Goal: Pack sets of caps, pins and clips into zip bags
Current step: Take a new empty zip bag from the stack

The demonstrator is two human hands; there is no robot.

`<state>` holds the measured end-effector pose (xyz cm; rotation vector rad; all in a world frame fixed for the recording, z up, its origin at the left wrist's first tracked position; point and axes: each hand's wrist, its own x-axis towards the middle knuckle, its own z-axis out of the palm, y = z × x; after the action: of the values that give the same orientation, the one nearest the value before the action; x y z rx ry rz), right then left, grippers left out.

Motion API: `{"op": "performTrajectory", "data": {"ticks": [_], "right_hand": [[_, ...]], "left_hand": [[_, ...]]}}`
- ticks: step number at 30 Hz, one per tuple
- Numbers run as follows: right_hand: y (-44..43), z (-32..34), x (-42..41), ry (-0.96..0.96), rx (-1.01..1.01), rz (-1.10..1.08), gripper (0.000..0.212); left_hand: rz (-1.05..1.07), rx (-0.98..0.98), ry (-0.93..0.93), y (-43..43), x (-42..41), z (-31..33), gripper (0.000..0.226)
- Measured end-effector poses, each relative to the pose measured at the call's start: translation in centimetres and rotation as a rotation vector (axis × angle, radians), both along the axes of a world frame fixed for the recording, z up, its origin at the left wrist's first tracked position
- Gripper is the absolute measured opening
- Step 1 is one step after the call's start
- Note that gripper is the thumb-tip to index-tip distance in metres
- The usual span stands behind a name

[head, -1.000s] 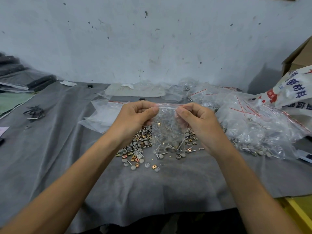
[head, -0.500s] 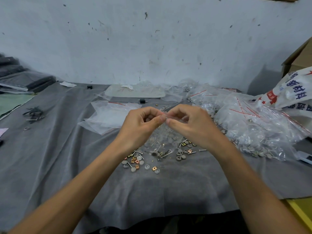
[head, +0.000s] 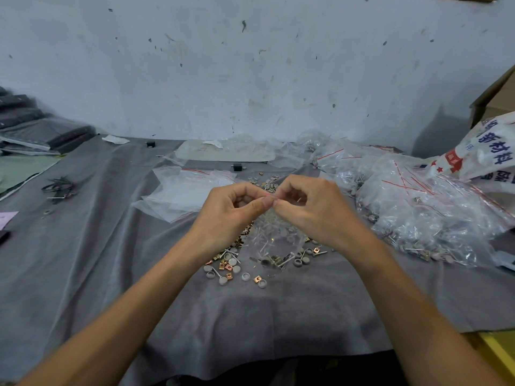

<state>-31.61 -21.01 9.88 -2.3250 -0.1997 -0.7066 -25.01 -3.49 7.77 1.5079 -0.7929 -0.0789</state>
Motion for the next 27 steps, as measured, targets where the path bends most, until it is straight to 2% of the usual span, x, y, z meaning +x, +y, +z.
{"op": "performTrajectory", "data": {"ticks": [7,12,18,27], "right_hand": [[-0.3,0.1,-0.2,-0.001,0.089,0.012,0.013],[-0.5,0.4,-0.4,-0.009,0.183,0.023,0.023],[-1.5,0.0,-0.9,0.013,0.189,0.006,0.009],[-3.1,-0.7,-1.4,0.023,0.212,-0.018,0.012]], "left_hand": [[0.024,0.000,-0.022,-0.1,0.3,0.3,0.005],[0.032,-0.002,-0.036,0.0,0.3,0.4,0.006],[0.050,-0.004,-0.072,0.3,0.2,0.5,0.003],[0.078,-0.017,-0.068,0.7,0.6,0.3,0.003]]}}
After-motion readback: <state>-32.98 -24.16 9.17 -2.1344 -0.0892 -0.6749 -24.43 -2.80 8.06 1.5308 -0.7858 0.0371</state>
